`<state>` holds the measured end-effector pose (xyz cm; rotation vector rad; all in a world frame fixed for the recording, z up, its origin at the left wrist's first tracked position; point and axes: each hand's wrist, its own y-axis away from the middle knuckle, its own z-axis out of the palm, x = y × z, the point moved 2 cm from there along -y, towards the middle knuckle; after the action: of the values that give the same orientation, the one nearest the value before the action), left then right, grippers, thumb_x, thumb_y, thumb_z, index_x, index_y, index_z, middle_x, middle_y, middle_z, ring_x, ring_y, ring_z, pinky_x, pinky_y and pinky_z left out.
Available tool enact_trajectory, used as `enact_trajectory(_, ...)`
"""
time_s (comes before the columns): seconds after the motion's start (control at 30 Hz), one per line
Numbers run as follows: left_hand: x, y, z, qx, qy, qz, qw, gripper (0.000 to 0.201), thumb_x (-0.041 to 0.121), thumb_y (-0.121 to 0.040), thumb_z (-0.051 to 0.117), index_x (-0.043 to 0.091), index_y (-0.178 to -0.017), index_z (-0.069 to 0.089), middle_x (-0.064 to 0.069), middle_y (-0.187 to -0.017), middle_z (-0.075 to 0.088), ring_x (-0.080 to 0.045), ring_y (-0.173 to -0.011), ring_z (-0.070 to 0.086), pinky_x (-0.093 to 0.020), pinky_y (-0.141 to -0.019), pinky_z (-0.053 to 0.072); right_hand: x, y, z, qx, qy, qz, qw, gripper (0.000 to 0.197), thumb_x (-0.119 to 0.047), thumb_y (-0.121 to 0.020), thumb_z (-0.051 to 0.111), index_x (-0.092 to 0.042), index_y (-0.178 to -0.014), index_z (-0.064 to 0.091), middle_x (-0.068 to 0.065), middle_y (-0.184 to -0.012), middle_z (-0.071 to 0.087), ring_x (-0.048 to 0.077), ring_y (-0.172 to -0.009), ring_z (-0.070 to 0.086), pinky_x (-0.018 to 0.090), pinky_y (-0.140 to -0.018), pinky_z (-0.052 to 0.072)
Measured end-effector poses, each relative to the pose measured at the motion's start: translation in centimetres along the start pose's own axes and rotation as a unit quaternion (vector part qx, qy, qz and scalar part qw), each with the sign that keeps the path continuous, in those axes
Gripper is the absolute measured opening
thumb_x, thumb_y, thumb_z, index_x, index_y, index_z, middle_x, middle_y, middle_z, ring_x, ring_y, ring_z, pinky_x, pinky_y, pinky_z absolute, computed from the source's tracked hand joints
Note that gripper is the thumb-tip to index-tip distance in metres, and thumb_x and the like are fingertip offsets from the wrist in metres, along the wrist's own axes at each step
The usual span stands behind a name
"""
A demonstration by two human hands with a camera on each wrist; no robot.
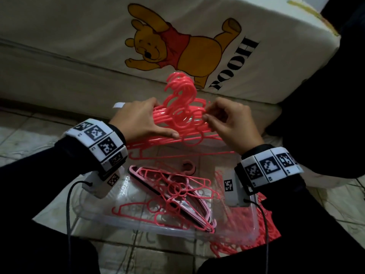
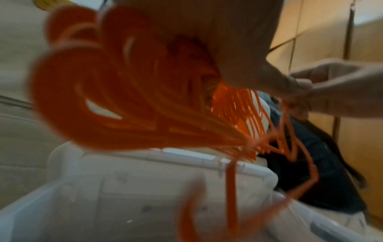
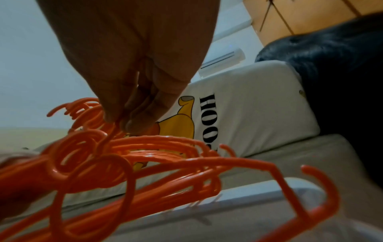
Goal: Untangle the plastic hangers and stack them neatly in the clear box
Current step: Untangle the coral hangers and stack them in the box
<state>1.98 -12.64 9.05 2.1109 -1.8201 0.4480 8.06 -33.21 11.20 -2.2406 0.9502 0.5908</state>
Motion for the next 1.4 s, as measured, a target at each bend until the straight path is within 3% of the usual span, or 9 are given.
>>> enact_trajectory(0.17,0.5,-0.1,0.7,-0.018,0.027,0.015,0.999,0.103,0.092,-0.036,0.045,0.023,-0.111,0.051,0.005,-0.098,0.064,-0.016,-0.089,0.062,-0.036,-0.082,0.051,-0.7,-0.3,0.4,0.073,-0.031,-0.027,0.996,0.006,-0.007,-0.084,0.069,-0.012,-0.085,0.065,-0.015,-0.07,0.06,-0.004,-0.062,0.061,0.006,-0.058,0.044)
enact_trajectory(0.37,0.2,-0.2,1.5,-0.031,0.032,0.047,0.998,0.045,0.049,-0.069,0.07,0.025,-0.1,0.05,0.006,-0.088,0.063,-0.017,-0.084,0.062,-0.032,-0.077,0.05,-0.8,-0.1,0.2,0.142,-0.038,-0.003,0.989,0.003,-0.011,-0.084,0.069,-0.008,-0.085,0.068,-0.004,-0.071,0.066,0.005,-0.061,0.064,0.019,-0.059,0.052)
enact_trajectory(0.5,-0.1,-0.1,1.5,-0.034,0.022,0.052,0.998,0.039,0.052,-0.068,0.052,0.029,-0.1,0.048,0.003,-0.089,0.064,-0.021,-0.083,0.06,-0.039,-0.079,0.05,-0.5,-0.3,0.0,0.036,-0.009,0.02,0.999,0.035,-0.024,-0.08,0.073,-0.015,-0.111,0.059,-0.004,-0.101,0.064,0.004,-0.09,0.061,0.015,-0.078,0.048)
enact_trajectory(0.6,-0.3,-0.2,1.4,-0.017,0.007,0.061,0.998,0.032,0.051,-0.072,0.048,0.033,-0.098,0.047,0.004,-0.087,0.062,-0.022,-0.083,0.059,-0.038,-0.078,0.049,1.1,-0.1,0.4,-0.096,0.161,0.038,0.981,0.077,-0.03,-0.077,0.073,-0.016,-0.14,0.033,0.003,-0.142,0.04,0.016,-0.131,0.036,0.033,-0.108,0.031)
enact_trajectory(0.67,-0.3,-0.3,1.5,-0.014,0.018,0.069,0.997,0.025,0.047,-0.075,0.052,0.034,-0.095,0.047,0.009,-0.081,0.059,-0.02,-0.081,0.059,-0.035,-0.074,0.047,1.7,0.4,1.3,-0.131,0.247,0.039,0.959,0.079,-0.026,-0.079,0.069,-0.018,-0.145,0.025,0.003,-0.151,0.03,0.019,-0.14,0.023,0.044,-0.115,0.019)
enact_trajectory(0.9,-0.3,-0.5,1.7,-0.041,0.038,0.064,0.996,0.024,0.037,-0.072,0.052,0.031,-0.094,0.045,0.01,-0.078,0.055,-0.02,-0.08,0.055,-0.03,-0.069,0.038,2.3,0.2,3.2,-0.078,0.296,-0.015,0.952,0.029,-0.008,-0.085,0.056,-0.006,-0.114,0.053,0.013,-0.111,0.054,0.032,-0.098,0.054,0.039,-0.078,0.042)
enact_trajectory(1.17,-1.2,-0.9,1.9,0.005,-0.065,0.066,0.996,0.013,0.017,-0.079,0.051,0.021,-0.088,0.042,-0.006,-0.096,0.057,-0.031,-0.09,0.055,-0.039,-0.075,0.043,2.7,0.1,5.0,-0.133,0.299,-0.019,0.945,0.031,-0.003,-0.091,0.046,-0.004,-0.121,0.049,0.016,-0.114,0.054,0.034,-0.102,0.053,0.04,-0.085,0.039)
enact_trajectory(1.3,-1.5,-1.2,1.9,0.009,-0.1,0.065,0.993,0.013,0.016,-0.08,0.048,0.019,-0.09,0.039,-0.011,-0.099,0.061,-0.034,-0.091,0.058,-0.039,-0.074,0.043,3.9,0.4,4.6,-0.176,0.267,0.029,0.947,0.063,-0.025,-0.086,0.06,-0.006,-0.139,0.032,0.014,-0.131,0.045,0.031,-0.121,0.043,0.04,-0.101,0.034)
enact_trajectory(1.4,-1.8,-1.3,1.4,0.024,-0.104,0.056,0.993,0.013,0.016,-0.081,0.048,0.018,-0.09,0.038,-0.014,-0.098,0.063,-0.036,-0.091,0.058,-0.044,-0.081,0.046,5.1,1.1,2.8,-0.124,0.27,0.068,0.952,0.067,-0.044,-0.076,0.069,-0.007,-0.126,0.043,0.013,-0.119,0.049,0.027,-0.112,0.046,0.038,-0.095,0.038)
